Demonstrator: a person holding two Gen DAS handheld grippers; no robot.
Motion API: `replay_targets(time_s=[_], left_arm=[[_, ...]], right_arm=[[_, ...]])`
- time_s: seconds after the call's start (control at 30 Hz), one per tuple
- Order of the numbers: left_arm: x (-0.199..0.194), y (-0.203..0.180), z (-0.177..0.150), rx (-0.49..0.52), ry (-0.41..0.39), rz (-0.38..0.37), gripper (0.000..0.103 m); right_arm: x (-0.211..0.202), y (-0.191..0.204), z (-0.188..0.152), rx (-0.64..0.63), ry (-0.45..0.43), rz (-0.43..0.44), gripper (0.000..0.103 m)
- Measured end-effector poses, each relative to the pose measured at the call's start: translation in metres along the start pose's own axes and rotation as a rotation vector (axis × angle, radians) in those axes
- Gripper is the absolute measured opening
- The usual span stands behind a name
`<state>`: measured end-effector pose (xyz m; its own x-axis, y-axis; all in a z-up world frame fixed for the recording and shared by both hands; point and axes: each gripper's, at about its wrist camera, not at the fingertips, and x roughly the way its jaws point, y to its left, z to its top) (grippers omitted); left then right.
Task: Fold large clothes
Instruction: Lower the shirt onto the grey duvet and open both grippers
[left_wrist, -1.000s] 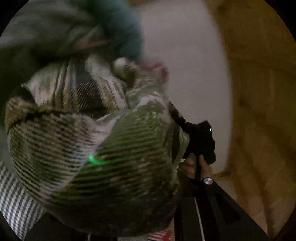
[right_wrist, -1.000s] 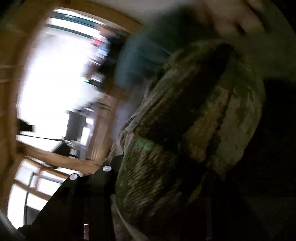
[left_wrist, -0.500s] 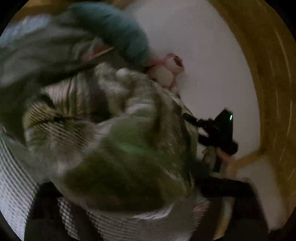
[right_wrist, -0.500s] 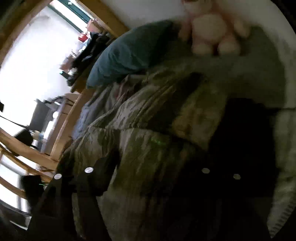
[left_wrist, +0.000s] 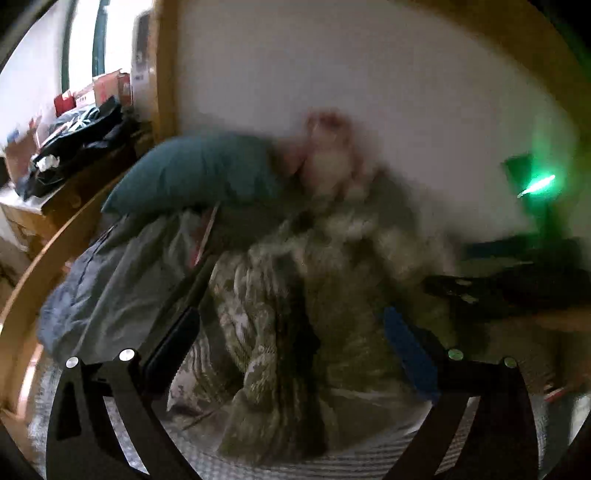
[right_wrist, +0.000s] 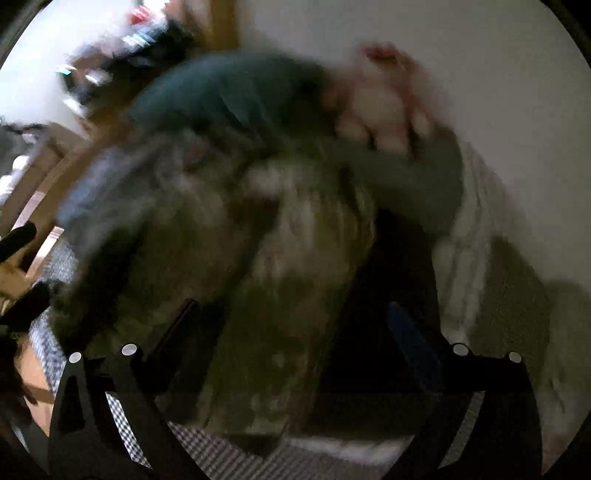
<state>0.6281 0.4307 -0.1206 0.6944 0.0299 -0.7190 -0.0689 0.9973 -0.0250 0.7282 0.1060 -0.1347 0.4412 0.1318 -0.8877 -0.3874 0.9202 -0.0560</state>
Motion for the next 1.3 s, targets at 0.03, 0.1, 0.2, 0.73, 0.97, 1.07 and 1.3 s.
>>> replay_targets(time_s=[0.03, 0.1, 0.2, 0.73, 0.97, 1.07, 1.3], left_arm=[[0.025, -0.005, -0.005, 0.012, 0.073, 0.043, 0.098], [0.056, -0.005, -0.021, 0.013, 0.185, 0.078, 0.098], [0.090, 0.005, -0.042, -0.008, 0.260, 0.095, 0.099], [0.088, 0.007, -0.050, -0.004, 0.170, 0.117, 0.099], [-0.012, 0.007, -0.076, 0.025, 0.012, 0.127, 0.099], [-0.054, 0.011, -0.097, 0.034, -0.017, 0.168, 0.099], [-0.124, 0.026, -0.125, 0.069, 0.017, 0.137, 0.099]], right_arm=[[0.011, -0.001, -0.007, 0.041, 0.040, -0.025, 0.100], [0.038, -0.002, -0.021, 0.069, 0.111, -0.021, 0.100], [0.071, -0.004, -0.031, 0.120, 0.154, 0.008, 0.100], [0.083, -0.003, -0.052, 0.265, -0.040, 0.013, 0.100], [-0.024, 0.032, -0.104, 0.252, -0.281, -0.139, 0.100], [-0.060, 0.059, -0.139, 0.221, -0.333, -0.221, 0.100], [-0.122, 0.098, -0.196, 0.226, -0.320, -0.231, 0.100]])
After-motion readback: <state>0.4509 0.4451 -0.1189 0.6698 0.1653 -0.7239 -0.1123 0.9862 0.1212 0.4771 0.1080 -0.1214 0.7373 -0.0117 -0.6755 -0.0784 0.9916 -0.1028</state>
